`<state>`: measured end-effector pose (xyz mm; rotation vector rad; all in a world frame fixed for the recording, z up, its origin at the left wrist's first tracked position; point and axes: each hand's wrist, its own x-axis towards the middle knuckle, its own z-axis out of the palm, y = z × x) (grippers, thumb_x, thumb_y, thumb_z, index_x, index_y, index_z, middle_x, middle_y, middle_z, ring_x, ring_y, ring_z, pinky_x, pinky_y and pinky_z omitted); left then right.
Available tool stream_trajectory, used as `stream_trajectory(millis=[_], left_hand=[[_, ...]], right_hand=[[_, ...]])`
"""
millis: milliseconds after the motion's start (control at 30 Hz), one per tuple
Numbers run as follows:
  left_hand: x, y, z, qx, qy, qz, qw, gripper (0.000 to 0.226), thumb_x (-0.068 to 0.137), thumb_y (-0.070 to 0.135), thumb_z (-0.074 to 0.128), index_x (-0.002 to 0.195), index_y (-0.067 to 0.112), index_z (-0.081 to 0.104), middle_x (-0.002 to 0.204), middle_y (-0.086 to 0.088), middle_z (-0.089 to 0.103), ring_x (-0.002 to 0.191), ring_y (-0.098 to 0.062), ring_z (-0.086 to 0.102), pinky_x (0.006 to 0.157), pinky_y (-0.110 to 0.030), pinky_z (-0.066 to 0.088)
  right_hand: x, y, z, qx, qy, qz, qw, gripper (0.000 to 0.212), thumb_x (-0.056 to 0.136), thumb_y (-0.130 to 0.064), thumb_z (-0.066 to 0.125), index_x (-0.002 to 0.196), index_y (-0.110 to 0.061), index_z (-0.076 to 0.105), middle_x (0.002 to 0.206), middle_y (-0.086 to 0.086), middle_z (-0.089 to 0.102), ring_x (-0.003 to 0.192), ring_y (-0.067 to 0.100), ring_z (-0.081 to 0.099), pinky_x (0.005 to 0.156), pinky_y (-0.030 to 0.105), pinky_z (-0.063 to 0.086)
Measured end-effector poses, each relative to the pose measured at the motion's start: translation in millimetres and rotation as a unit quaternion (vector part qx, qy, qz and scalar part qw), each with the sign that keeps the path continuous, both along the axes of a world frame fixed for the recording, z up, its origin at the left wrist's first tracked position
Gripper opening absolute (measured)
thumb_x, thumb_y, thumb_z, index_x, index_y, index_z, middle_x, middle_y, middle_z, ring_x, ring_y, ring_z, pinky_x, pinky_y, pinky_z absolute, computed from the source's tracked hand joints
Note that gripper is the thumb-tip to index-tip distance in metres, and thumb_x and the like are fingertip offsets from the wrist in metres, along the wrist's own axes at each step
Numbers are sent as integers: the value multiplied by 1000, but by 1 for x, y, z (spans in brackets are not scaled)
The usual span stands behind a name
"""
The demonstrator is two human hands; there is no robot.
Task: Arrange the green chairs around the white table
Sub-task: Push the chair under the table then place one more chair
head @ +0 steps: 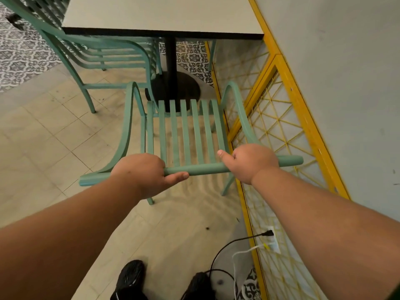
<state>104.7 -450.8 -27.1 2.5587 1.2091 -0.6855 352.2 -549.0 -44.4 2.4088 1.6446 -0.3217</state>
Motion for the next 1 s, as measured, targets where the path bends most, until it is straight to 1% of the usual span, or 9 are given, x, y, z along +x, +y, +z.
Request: stream_trajectory(millis=[133,267,367,500,633,767,867,1000], left_hand=[[6,10,3,-6,-6,11,1000,97,65,101,11,75,22,66,67,3,61,61,-12,59,59,-29,56],[13,27,3,-1,-12,15,1000,99,63,102,11,76,22,68,67,3,61,61,-12,59,61,-30,58],[19,40,2,6,-17,22,1000,99,63,103,12,76,22,68,66,3,61,61,-12,60,59,-29,57],[27,58,0,13,-18,24,999,99,65,103,13,76,22,69,66,3,62,62,-13,62,61,-31,59],[32,71,-3,14,-26,24,999,100,62,103,12,74,22,69,64,3,61,63,-15,64,62,-33,61],[38,83,-5,19,-31,17,999,102,60,104,9,73,21,69,63,3,59,59,-13,58,59,-32,59],[43,94,-4,22,-35,17,999,102,62,103,9,73,21,69,64,2,60,59,-14,59,56,-30,56],[50,107,-4,25,-36,17,999,103,62,103,9,72,21,70,64,2,62,59,-14,60,60,-33,60]], right_hand=[[8,12,-2,11,1,4,1000,82,94,-76,16,62,-17,62,60,2,59,59,25,60,52,31,41],[14,29,-1,20,1,7,1000,80,95,-75,17,63,-18,63,63,3,61,61,24,60,54,32,44],[20,43,0,27,-1,5,1000,81,94,-76,17,65,-17,64,64,2,61,61,24,60,55,34,47],[27,61,0,31,-1,2,1000,80,96,-75,19,64,-16,63,61,1,59,59,24,60,52,32,42],[32,73,0,32,-8,3,999,80,96,-74,20,68,-17,68,65,2,63,62,24,60,53,32,44],[39,85,-1,33,0,1,999,79,97,-73,21,67,-17,67,64,3,61,63,24,60,53,31,41],[45,98,-2,39,-9,6,999,78,97,-74,21,67,-18,67,65,3,62,64,24,61,54,31,41],[54,113,-4,50,-9,5,999,78,96,-74,21,66,-18,67,65,3,62,63,25,60,53,31,39]])
